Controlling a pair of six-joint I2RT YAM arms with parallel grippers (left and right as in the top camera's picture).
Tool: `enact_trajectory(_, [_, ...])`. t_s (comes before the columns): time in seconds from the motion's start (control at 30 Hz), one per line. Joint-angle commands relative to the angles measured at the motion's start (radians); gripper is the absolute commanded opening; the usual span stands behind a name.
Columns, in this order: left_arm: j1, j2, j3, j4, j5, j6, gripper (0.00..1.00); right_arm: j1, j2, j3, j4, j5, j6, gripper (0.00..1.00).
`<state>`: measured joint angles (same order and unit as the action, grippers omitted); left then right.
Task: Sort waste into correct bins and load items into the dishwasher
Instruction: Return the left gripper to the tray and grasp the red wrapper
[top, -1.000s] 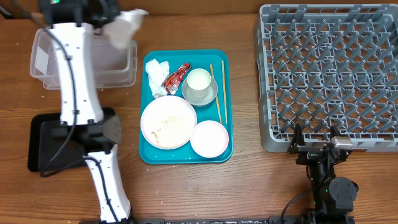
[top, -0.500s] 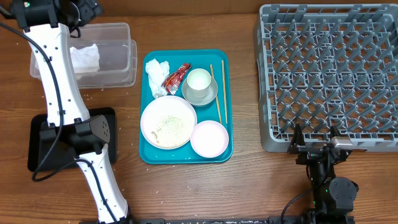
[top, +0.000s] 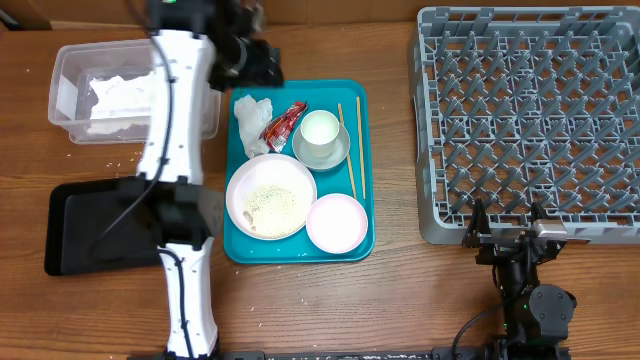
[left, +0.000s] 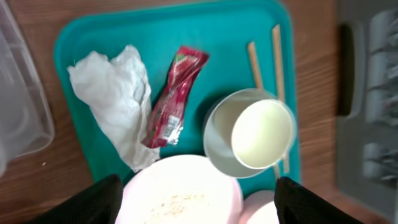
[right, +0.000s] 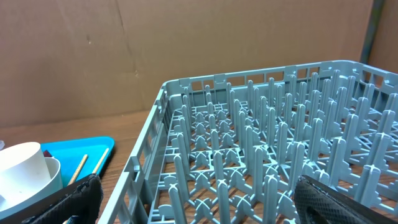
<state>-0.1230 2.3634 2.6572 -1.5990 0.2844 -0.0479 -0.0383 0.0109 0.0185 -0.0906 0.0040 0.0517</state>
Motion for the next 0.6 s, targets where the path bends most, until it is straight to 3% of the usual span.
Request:
enact_trajectory(0.0, [-0.016,0.005,-0.114,0.040,-0.185,0.039,0.80,0.005,-0.008,-0.010,0.006,0.001,0.000,1.00])
enact_trajectory(0.43, [-0.031,0.005,-0.453,0.213,-0.183,0.070,0.70,0.005,-0.008,-0.010,0.006,0.002,0.000,1.00])
enact_trajectory(0.57, [-0.045,0.005,-0.480,0.243,-0.180,0.068,0.59,0.005,-0.008,-0.010,0.007,0.001,0.000,1.00])
